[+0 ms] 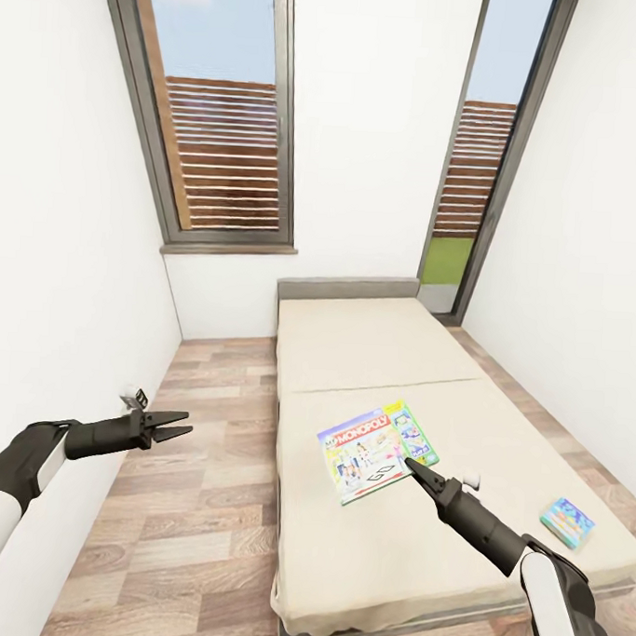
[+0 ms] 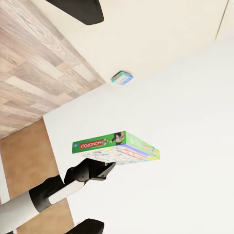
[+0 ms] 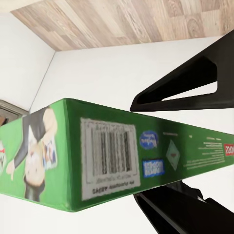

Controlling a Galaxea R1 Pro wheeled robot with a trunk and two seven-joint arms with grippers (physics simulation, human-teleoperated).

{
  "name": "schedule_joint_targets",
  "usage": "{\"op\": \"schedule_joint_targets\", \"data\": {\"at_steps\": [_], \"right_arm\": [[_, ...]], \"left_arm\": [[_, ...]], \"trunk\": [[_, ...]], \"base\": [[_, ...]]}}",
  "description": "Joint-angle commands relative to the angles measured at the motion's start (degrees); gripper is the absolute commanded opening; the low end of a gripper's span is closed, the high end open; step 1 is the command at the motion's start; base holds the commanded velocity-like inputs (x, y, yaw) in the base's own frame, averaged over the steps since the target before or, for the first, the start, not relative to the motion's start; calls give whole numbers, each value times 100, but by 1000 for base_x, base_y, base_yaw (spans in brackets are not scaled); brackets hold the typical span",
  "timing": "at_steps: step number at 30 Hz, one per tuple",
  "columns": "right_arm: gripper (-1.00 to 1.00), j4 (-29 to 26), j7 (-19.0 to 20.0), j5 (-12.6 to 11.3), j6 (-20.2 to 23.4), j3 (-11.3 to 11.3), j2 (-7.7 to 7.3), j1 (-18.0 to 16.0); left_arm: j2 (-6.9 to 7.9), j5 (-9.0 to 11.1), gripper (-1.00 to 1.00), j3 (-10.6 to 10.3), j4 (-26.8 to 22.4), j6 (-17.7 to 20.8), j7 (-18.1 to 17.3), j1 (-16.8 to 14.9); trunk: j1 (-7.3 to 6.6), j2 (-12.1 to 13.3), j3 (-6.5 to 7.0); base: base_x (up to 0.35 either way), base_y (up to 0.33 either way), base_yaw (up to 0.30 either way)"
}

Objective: Put all the toys in the child's room - the three board games (two on the bed and one on the table), the two jigsaw puzzles on the table, and the tennis ball on the table - inside the toy box on the table in the child's room.

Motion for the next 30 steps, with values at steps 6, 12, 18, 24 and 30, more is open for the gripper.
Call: {"op": "schedule_joint_targets", "data": {"at_steps": [6, 12, 18, 24, 30], "right_arm": [[-100, -1, 15, -1, -15, -7, 1, -5], [-100, -1, 15, -1, -59, -14, -3, -5], [-100, -1, 15, 0, -61, -15, -1, -5], [-100, -1, 15, -1, -61, -15, 0, -5], [-100, -1, 15, -3, -61, -15, -1, -5]], "left_arm": [[2, -3, 100, 1, -1, 61, -22, -5], [2, -3, 100, -4, 1, 61, -22, -4], [2, -3, 100, -7, 1, 61, -22, -4], [2, -3, 100, -7, -1, 61, -22, -4], [2, -3, 100, -7, -1, 61, -22, -5]], "trunk": [[-130, 235, 156], [-262, 475, 322], [-394, 716, 487], [-525, 957, 652], [-547, 997, 727]], "base": [[0, 0, 0], [0, 0, 0], [0, 0, 0], [0, 0, 0], [0, 0, 0]]}}
